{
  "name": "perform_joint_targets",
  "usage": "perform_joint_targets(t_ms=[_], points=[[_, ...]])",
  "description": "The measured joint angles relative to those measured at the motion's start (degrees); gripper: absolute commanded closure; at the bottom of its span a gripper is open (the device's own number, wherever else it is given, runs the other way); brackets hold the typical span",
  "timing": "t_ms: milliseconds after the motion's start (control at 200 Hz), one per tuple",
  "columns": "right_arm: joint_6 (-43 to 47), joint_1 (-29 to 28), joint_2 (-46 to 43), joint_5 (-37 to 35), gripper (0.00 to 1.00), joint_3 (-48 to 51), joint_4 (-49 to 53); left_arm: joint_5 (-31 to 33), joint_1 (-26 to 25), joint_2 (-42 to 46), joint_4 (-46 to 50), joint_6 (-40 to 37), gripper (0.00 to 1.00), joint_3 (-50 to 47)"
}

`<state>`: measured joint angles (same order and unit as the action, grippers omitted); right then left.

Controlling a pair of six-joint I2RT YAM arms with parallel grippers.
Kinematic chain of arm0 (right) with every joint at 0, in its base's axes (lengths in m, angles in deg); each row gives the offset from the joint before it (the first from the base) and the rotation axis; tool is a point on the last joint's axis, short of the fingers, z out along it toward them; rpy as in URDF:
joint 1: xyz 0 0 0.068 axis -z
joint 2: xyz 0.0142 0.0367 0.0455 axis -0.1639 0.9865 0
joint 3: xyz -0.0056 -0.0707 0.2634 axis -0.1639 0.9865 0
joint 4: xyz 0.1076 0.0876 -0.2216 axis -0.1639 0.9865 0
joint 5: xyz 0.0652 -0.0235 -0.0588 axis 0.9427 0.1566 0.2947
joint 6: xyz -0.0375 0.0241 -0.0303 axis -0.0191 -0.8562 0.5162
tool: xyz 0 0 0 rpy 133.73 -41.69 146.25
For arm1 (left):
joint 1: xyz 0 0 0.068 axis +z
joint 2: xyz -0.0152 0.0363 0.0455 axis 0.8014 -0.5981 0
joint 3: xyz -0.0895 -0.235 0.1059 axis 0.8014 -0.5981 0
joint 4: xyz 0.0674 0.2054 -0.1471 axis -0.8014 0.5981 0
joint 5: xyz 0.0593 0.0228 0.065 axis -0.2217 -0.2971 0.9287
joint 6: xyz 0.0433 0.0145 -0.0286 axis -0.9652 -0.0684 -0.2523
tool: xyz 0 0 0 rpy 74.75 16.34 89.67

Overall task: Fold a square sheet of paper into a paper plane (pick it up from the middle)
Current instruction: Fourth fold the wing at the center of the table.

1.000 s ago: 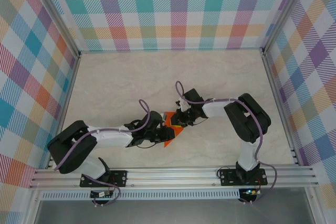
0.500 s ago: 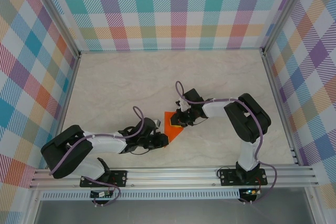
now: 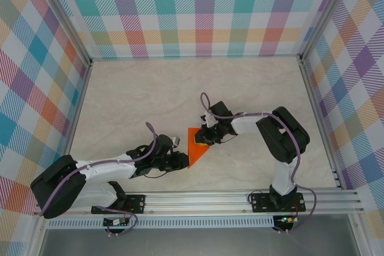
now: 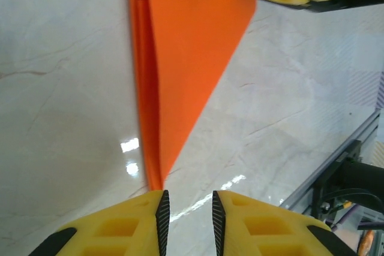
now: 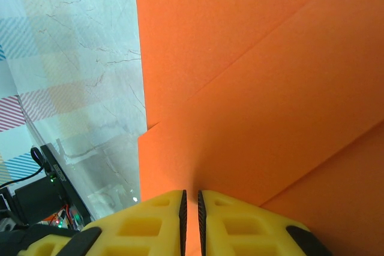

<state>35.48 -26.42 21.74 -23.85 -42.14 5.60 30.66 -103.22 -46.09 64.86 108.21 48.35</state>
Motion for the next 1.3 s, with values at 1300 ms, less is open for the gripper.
perform_joint_targets(t_ms=[1300], points=[[-0.42, 0.00, -0.02, -0.39, 0.81, -0.39, 0.61, -3.50, 0.02, -7.17, -1.79, -1.09, 0.72, 0.33]])
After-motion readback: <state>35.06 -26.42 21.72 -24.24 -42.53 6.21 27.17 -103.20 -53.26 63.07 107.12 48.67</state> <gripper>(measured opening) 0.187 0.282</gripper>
